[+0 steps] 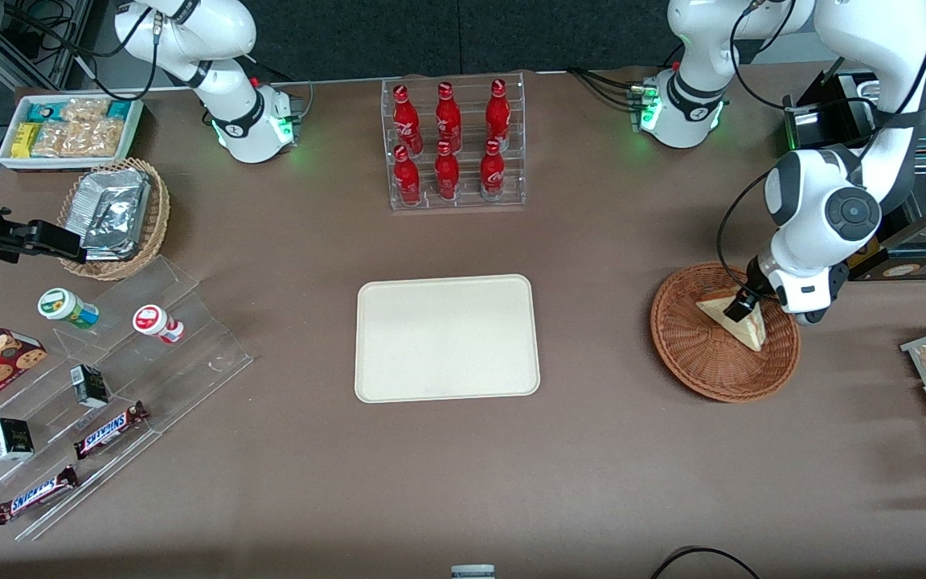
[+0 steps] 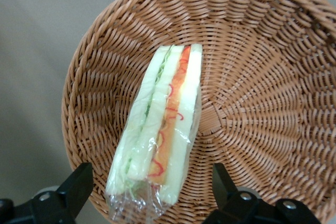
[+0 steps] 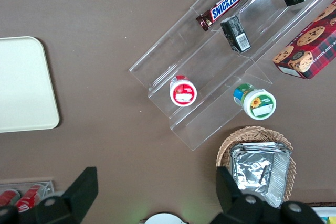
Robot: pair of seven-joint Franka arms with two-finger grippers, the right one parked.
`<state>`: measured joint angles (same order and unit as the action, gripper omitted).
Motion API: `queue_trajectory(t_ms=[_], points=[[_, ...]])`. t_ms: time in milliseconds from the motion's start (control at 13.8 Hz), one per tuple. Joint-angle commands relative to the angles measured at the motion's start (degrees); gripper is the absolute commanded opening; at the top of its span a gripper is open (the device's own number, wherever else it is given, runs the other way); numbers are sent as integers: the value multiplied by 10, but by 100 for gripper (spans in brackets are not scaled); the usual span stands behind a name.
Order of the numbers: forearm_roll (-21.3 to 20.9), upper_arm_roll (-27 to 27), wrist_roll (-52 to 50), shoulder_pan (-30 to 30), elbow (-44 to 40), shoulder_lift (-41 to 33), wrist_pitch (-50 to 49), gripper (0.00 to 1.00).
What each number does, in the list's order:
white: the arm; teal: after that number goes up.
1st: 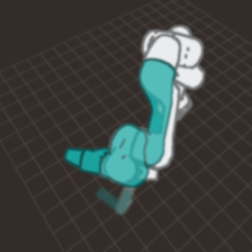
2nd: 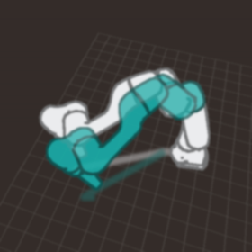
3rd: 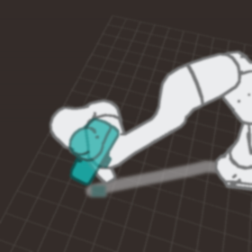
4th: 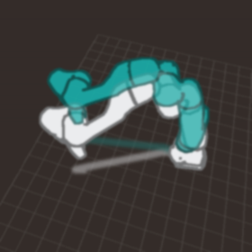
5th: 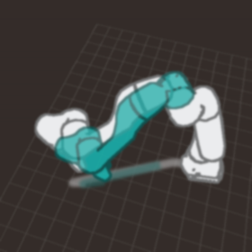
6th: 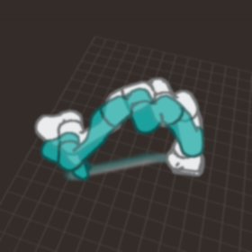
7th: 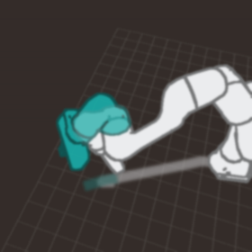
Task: Place sandwich from basket to tray
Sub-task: 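Lower the left gripper and close it on the wrapped sandwich, then lift the sandwich and carry it with the left gripper to the tray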
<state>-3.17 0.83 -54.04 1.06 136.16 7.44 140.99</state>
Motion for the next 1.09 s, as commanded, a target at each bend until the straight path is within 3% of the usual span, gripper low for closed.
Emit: queue_trajectory(t_ms=[0,73,145,218,291,582,800,1018], points=[[-10,1,-13,0,3,6,17,94],[-10,1,-13,0,3,8,17,71],[-10,1,-13,0,3,9,17,39],[-10,1,-13,0,2,13,17,15],[-10,1,-13,0,2,14,17,0],[-10,1,-13,2,-17,-4,-1,0],[-19,-12,10,7,-116,-38,-186,0],[-24,-61,27,7,-256,-30,-345,0]])
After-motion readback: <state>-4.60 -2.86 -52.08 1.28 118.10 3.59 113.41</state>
